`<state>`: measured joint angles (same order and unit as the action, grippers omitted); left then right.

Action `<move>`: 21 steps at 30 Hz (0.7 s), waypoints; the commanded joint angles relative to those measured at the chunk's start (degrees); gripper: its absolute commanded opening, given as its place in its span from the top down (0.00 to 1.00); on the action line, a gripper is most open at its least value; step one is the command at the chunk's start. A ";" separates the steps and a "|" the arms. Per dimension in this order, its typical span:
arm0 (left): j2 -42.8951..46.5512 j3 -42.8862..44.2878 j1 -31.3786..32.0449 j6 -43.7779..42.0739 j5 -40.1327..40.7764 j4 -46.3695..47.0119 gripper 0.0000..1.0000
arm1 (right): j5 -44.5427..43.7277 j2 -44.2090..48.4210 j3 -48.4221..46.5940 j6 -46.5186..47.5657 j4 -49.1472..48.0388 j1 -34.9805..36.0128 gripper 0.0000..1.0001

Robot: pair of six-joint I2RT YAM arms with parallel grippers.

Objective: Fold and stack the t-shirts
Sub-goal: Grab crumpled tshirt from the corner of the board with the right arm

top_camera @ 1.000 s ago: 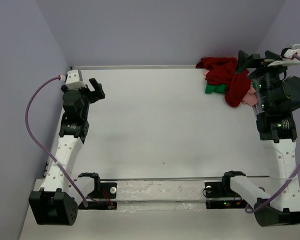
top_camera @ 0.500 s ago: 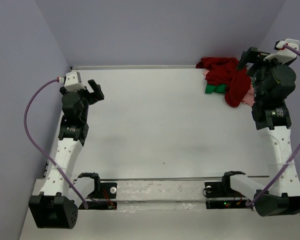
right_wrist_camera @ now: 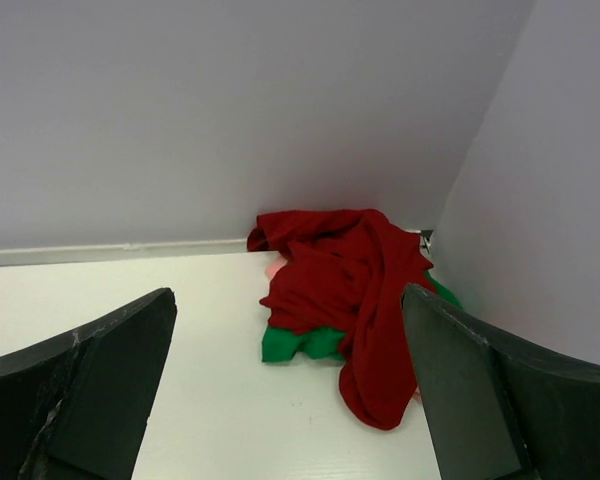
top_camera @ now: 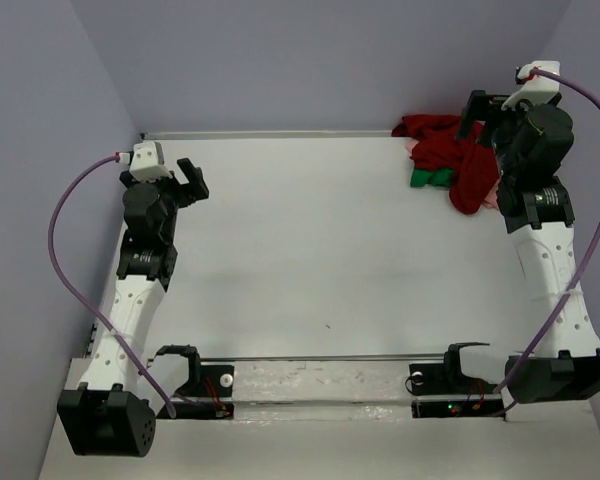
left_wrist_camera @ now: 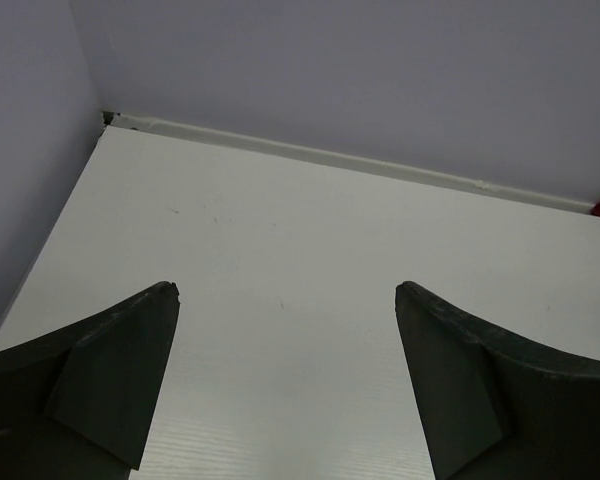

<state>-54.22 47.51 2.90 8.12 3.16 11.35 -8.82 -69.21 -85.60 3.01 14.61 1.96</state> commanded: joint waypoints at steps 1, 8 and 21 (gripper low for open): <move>-1.50 2.94 -0.08 -1.18 -1.22 2.97 0.01 | -3.46 1.01 -2.56 1.14 1.20 0.07 0.00; -1.59 2.94 -0.08 -1.61 -0.79 3.85 0.01 | -6.04 2.85 2.45 -2.83 4.28 0.07 0.00; 0.95 1.01 -0.08 -1.35 0.97 4.55 0.01 | -13.40 3.73 0.61 -14.56 8.40 0.07 0.00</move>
<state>-55.86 47.90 2.90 7.46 3.05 11.77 -16.75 -67.29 -82.54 -3.57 21.21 1.96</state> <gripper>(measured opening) 0.989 0.994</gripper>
